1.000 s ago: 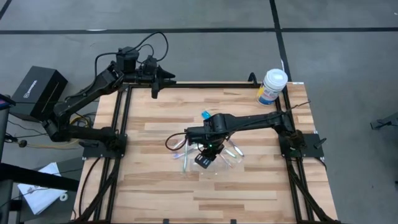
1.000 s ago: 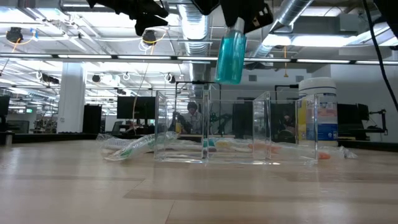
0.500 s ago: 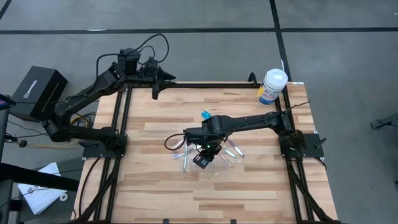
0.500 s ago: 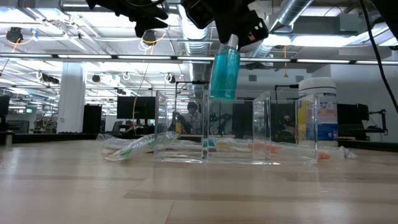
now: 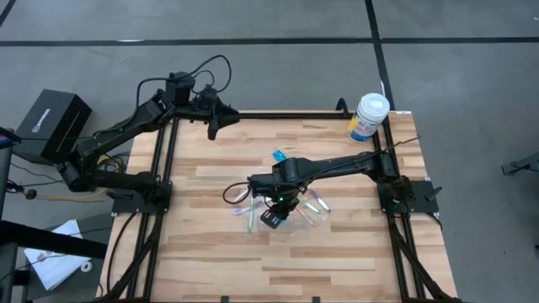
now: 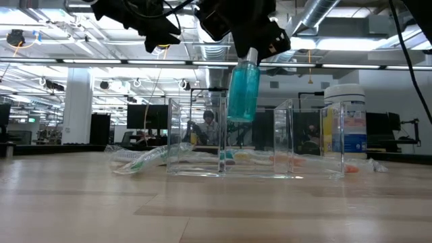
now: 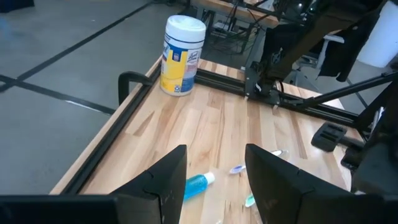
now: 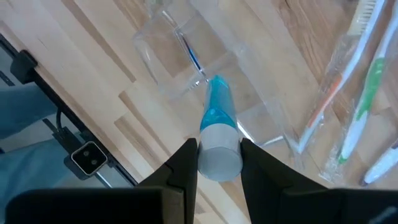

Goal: Pick & Place toothbrushing station
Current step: Put the blue mouthwash into the transparent organizer

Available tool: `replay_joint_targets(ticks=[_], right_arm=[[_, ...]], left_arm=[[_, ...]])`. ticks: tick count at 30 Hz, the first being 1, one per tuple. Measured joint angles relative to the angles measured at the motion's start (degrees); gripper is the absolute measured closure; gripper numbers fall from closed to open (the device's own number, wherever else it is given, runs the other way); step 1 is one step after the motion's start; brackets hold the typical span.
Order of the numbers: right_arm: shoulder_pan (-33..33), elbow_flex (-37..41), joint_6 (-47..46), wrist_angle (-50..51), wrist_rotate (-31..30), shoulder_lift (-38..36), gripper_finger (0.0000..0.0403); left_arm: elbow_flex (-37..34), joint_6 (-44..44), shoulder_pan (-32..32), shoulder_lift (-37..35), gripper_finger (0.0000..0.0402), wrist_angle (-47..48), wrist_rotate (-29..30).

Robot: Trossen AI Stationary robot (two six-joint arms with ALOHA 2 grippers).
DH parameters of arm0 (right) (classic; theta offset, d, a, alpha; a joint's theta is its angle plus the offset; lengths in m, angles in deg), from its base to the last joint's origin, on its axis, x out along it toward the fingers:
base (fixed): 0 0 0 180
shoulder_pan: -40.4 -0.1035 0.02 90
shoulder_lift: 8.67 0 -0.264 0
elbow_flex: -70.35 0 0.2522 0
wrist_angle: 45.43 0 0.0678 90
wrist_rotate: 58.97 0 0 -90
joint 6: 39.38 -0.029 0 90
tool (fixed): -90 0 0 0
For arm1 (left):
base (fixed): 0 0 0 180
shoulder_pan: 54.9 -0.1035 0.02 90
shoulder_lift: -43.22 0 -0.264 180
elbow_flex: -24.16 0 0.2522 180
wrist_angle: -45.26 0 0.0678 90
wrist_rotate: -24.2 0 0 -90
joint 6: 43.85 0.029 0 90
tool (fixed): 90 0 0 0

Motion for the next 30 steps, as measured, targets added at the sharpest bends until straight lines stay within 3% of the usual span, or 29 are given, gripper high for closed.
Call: replay_joint_targets(ticks=[10,30], right_arm=[[0.67,0.03,0.07,-3.01,1.40,4.99,0.0318],[1.00,0.06,-4.59,-2.99,-1.57,5.41,0.0320]], left_arm=[[0.00,0.06,0.00,-0.02,0.0243,-0.72,0.01],[-0.02,0.06,0.00,-0.04,0.0243,-1.98,0.00]])
